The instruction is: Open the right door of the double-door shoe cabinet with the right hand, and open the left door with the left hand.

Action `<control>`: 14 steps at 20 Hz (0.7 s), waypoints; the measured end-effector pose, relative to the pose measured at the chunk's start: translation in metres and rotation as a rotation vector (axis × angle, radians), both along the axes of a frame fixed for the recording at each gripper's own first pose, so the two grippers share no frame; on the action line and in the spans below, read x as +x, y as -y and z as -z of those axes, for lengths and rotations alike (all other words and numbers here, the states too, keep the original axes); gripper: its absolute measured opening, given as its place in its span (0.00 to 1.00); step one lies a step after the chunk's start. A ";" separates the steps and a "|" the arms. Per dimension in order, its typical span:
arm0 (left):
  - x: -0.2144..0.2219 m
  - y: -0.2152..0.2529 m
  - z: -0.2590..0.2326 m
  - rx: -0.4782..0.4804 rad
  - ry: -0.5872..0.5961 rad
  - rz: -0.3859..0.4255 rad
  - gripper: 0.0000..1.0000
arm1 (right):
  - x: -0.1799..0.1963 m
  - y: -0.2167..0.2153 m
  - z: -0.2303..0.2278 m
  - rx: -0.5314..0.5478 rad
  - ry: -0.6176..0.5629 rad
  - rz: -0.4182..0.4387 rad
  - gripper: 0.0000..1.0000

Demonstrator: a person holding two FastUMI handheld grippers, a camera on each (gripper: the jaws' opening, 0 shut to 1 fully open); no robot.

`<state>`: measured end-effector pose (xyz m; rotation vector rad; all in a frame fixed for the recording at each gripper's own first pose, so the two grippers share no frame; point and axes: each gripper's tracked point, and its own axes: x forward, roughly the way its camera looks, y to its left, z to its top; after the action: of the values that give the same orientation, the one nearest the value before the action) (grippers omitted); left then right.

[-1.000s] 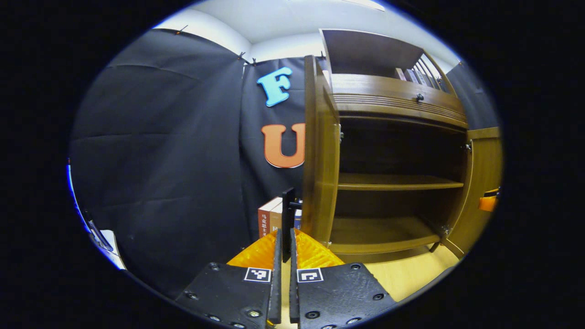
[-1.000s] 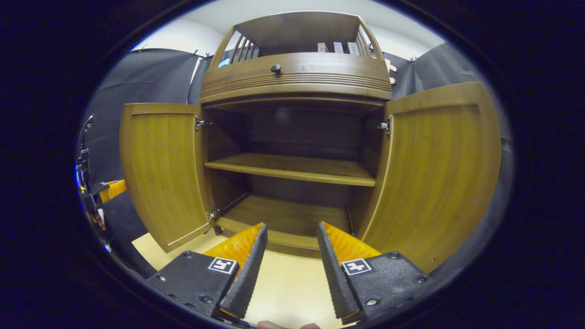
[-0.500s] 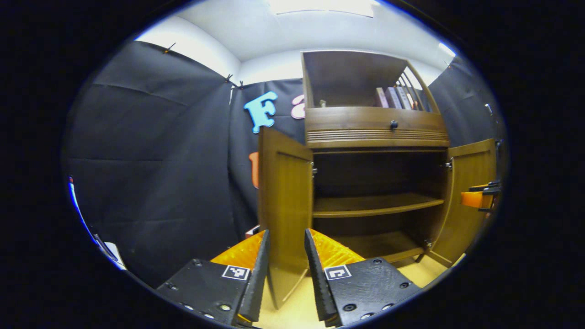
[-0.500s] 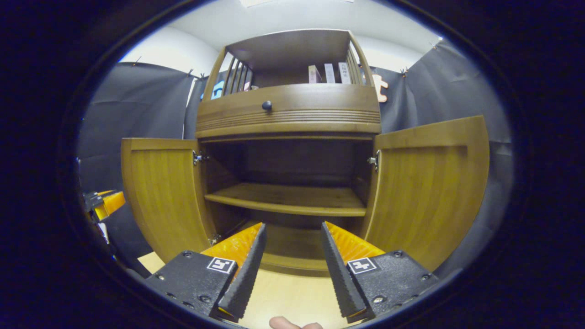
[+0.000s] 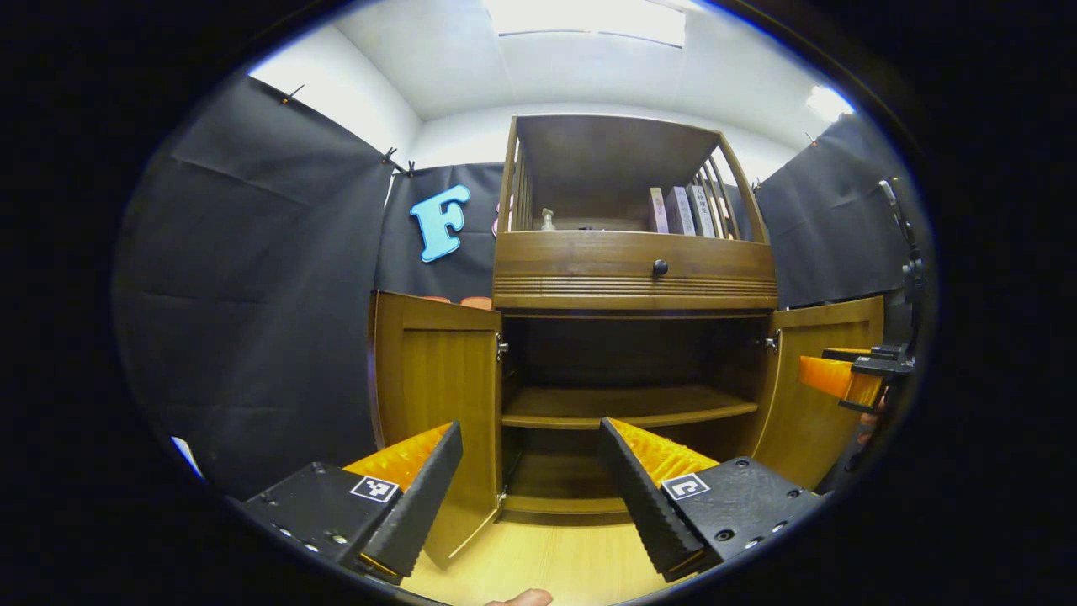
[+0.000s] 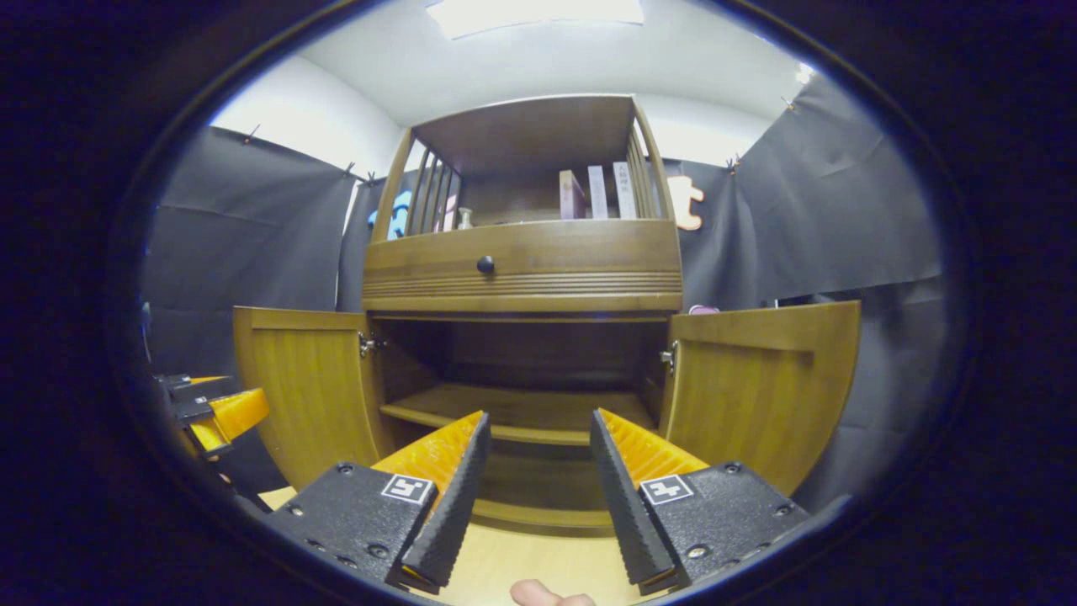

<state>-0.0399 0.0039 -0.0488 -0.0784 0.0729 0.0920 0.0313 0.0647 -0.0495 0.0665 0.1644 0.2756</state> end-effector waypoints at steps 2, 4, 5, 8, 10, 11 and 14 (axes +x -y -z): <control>0.002 0.012 -0.006 -0.021 0.006 0.015 1.00 | -0.002 0.006 -0.010 0.001 0.024 0.012 0.76; 0.002 0.021 -0.014 -0.027 0.017 0.029 1.00 | -0.004 0.012 -0.017 0.009 0.042 0.024 0.76; 0.002 0.025 -0.017 -0.023 0.021 0.033 1.00 | -0.005 0.016 -0.019 0.013 0.048 0.036 0.82; 0.005 0.037 -0.022 -0.023 0.029 0.050 1.00 | -0.006 0.023 -0.018 0.010 0.049 0.048 0.96; 0.008 0.046 -0.024 -0.017 0.028 0.065 1.00 | -0.013 0.033 -0.019 0.000 0.055 0.051 0.96; 0.009 0.050 -0.024 -0.010 0.027 0.072 1.00 | -0.014 0.033 -0.018 -0.004 0.057 0.050 1.00; 0.008 0.059 -0.019 0.014 0.019 0.087 1.00 | -0.014 0.031 -0.015 -0.008 0.063 0.044 1.00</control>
<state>-0.0322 -0.0546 -0.0297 -0.0618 0.0561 0.0044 0.0174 0.0337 -0.0343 0.0530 0.1014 0.2332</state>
